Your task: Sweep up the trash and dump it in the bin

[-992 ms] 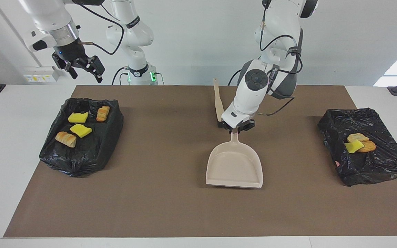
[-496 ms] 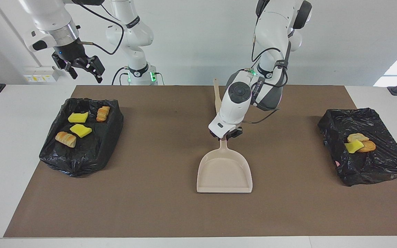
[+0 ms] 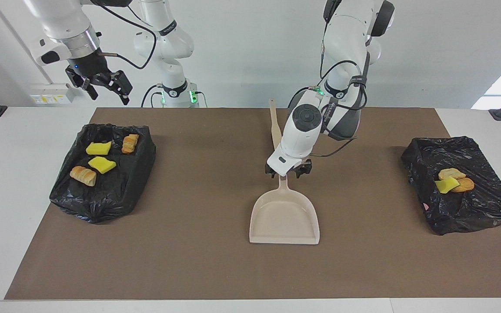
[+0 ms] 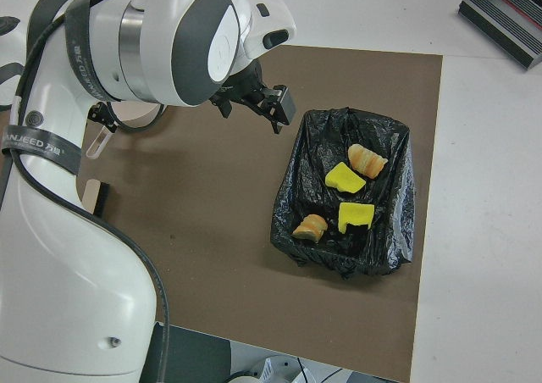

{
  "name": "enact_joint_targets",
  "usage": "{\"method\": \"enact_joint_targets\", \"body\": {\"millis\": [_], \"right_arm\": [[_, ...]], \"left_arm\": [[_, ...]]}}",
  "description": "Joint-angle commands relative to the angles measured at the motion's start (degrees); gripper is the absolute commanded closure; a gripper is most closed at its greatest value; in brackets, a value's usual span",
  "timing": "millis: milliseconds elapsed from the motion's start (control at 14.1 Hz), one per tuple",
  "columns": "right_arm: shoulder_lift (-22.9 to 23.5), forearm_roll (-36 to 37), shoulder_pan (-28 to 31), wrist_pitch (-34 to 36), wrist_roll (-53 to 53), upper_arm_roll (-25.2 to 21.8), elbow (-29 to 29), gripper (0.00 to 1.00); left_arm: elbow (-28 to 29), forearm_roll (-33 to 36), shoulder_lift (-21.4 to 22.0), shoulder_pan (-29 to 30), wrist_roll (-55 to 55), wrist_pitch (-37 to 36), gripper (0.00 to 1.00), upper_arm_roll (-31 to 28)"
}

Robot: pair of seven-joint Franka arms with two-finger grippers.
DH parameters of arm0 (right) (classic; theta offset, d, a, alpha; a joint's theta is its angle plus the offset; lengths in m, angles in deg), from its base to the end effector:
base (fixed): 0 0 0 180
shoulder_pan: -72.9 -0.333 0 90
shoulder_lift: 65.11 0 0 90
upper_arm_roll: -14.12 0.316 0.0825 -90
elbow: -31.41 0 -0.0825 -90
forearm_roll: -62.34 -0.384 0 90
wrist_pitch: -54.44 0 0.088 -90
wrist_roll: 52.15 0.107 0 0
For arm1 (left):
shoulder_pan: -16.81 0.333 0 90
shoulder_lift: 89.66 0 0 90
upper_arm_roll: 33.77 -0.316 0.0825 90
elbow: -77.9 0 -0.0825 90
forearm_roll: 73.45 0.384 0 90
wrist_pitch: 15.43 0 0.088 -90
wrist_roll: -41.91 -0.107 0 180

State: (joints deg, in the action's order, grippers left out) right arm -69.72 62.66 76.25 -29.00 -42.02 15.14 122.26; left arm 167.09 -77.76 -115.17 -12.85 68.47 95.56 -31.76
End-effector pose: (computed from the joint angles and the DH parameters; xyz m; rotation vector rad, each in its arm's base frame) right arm 0.5168 -0.0213 0.6509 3.1118 -0.3406 -0.0756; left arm 0.5733 -0.3561 0.3851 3.0942 -0.0882 -0.1511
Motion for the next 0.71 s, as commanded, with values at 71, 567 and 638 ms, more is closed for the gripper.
{"method": "enact_joint_targets", "body": {"millis": [71, 567, 638], "right_arm": [[-0.8, -1.2, 0.5, -0.9, 0.3, 0.3, 1.0, 0.0], [-0.8, -1.2, 0.5, -0.9, 0.3, 0.3, 1.0, 0.0], [-0.8, -1.2, 0.5, -0.9, 0.3, 0.3, 0.9, 0.0]], "left_arm": [[1.2, 0.7, 7.0, 1.6, -0.3, -6.6, 0.0, -1.0], [6.3, 0.9, 26.6, 16.8, -23.1, -20.9, 0.0, -1.0], [6.3, 0.9, 28.5, 19.4, -26.9, -22.3, 0.0, -1.0]]}}
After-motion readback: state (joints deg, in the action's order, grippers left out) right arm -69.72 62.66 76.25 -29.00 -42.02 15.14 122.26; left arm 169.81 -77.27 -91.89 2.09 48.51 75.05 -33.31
